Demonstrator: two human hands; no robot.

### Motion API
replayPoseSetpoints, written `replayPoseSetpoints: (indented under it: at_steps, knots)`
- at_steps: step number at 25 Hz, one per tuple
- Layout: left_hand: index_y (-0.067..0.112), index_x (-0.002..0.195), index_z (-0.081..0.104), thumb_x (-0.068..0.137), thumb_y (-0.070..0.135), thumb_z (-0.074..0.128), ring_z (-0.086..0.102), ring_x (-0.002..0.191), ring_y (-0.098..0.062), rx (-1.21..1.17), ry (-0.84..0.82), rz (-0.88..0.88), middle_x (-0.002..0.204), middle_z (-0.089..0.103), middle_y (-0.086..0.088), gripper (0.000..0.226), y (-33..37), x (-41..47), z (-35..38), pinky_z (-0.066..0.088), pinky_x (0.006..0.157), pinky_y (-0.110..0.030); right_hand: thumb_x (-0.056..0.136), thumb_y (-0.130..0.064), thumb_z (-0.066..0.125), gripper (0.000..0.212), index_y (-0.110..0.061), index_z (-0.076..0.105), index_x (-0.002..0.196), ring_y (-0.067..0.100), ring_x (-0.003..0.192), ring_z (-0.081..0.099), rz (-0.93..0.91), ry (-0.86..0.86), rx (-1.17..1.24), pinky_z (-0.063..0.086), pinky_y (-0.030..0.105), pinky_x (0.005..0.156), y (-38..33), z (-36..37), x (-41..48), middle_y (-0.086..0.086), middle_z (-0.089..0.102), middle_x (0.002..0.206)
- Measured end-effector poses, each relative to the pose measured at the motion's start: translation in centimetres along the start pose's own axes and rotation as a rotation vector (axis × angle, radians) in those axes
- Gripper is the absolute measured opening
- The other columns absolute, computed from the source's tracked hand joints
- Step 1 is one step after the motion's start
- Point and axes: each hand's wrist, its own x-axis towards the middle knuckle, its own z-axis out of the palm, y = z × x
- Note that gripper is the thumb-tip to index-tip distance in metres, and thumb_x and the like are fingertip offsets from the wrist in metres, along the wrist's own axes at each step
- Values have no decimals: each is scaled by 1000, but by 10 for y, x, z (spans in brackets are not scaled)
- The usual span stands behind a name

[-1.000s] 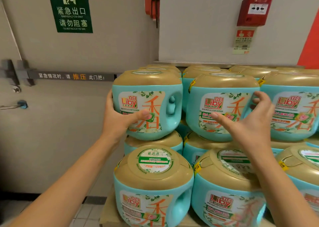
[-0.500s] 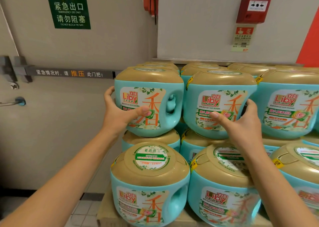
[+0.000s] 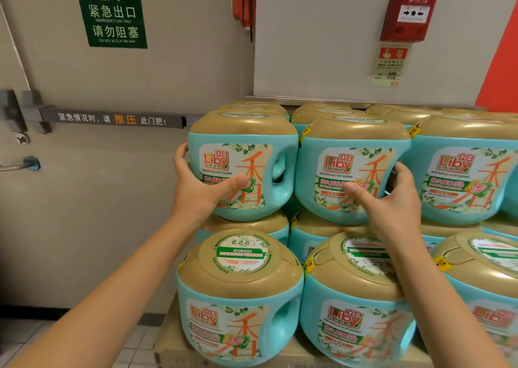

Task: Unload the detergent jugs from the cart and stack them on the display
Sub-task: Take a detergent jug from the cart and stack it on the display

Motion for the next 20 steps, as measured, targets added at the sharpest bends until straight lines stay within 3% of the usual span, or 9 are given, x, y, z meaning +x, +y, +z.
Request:
replayPoseSetpoints:
  at_steps: [4, 7, 9, 13, 16, 18, 20]
  knots:
    - [44, 131, 24, 34, 57, 91, 65, 101, 1, 9, 0, 27, 118, 60, 14, 118, 0, -3, 2, 58, 74, -19, 72, -32, 82, 69, -22, 45, 128, -17, 82, 48, -5, -4, -42, 36, 6, 70, -1, 1, -2, -30, 50, 96]
    - [44, 135, 24, 28, 68, 88, 60, 114, -10, 81, 8, -6, 129, 54, 8, 126, -1, -2, -1, 55, 92, -38, 68, -37, 83, 72, -24, 45, 128, -3, 87, 53, 12, 2, -75, 39, 16, 76, -5, -1, -2, -29, 49, 94]
    - [43, 141, 23, 23, 81, 79, 46, 123, -14, 221, 65, -41, 132, 41, 9, 137, 2, -5, -2, 45, 99, -39, 68, -40, 83, 74, -23, 44, 129, 4, 93, 52, 19, -8, -101, 40, 21, 79, -8, -3, -3, -23, 51, 97]
    - [34, 144, 31, 29, 86, 72, 44, 122, -17, 345, 24, -53, 133, 42, 3, 132, 19, -12, -6, 43, 95, -37, 73, -43, 79, 79, -16, 40, 135, 12, 107, 52, 43, -27, -193, 44, 28, 88, -24, -7, -12, -1, 56, 125]
    - [30, 153, 8, 46, 87, 64, 35, 139, -23, 401, -16, -69, 154, 31, -3, 134, 37, -22, -14, 36, 110, -48, 77, -43, 76, 78, -12, 39, 139, 19, 114, 52, -22, 116, -250, 46, 38, 97, -41, -23, -35, 6, 51, 131]
    - [25, 149, 27, 66, 78, 55, 44, 130, -12, 338, 84, 44, 144, 39, -3, 101, 50, -39, -23, 39, 107, -35, 84, -38, 72, 54, -14, 49, 127, 12, 99, 55, -109, 217, -213, 48, 33, 89, -51, -41, -63, 1, 57, 117]
    - [28, 126, 51, 87, 48, 53, 58, 100, 4, 49, 97, 184, 119, 55, 4, 44, 61, -66, -34, 46, 86, -15, 89, -35, 66, 32, -22, 55, 116, 3, 87, 60, -136, 249, -135, 51, 24, 82, -54, -61, -101, -4, 61, 103]
